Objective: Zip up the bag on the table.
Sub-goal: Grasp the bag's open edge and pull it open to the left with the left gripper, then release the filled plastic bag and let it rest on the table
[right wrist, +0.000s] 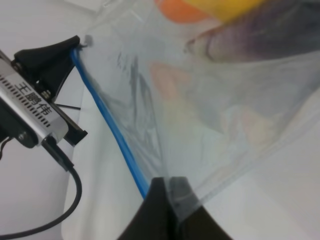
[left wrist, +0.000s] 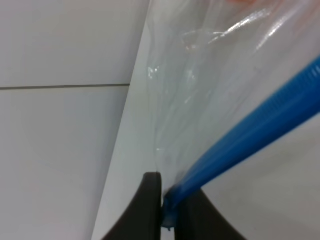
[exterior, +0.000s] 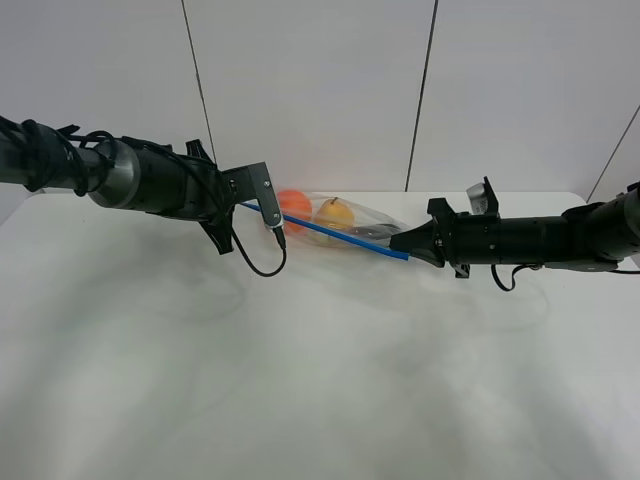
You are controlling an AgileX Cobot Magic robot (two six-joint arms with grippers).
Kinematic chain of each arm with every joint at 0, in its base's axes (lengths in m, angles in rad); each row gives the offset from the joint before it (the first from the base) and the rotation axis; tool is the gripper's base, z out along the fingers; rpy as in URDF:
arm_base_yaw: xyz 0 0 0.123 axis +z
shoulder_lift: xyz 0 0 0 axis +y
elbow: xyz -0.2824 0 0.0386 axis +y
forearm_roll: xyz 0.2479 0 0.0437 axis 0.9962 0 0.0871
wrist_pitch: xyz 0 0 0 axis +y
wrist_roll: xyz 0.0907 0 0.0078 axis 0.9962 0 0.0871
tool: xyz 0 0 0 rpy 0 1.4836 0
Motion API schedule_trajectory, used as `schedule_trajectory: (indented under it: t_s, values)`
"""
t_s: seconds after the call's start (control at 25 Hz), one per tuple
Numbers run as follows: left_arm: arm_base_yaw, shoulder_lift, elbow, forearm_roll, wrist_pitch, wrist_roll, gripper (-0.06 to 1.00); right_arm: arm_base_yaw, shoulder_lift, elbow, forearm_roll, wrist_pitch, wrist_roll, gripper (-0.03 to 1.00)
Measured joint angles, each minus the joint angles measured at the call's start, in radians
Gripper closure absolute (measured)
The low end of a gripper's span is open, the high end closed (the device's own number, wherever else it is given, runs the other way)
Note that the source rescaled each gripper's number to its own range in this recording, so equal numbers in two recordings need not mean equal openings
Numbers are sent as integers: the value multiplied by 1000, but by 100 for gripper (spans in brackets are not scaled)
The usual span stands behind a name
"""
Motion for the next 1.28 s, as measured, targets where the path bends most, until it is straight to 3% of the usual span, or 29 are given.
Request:
schedule_trajectory:
  t_s: [0.56,0.68,0.8,0.96,1.04,1.12,1.28]
  values:
    - [4,0,0,0,7,-69,94,0,0,0,1,7,0,97]
    - [4,0,0,0,-4,-87,89,0,0,0,1,4,0,97]
    - [33,0,0,-2,-101,-122,70,-12,0,0,-11,-23,0,97]
    - [43,-1,0,-3,-130,-186,25,-14,0,0,-14,-26,0,97]
    - [42,-1,0,-3,-134,-217,8,-14,0,0,-18,-26,0,97]
    - [42,-1,0,-3,-141,-232,0,-14,0,0,-24,-26,0,97]
    - [42,-2,0,-3,-164,-276,-5,-14,0,0,-40,-27,0,97]
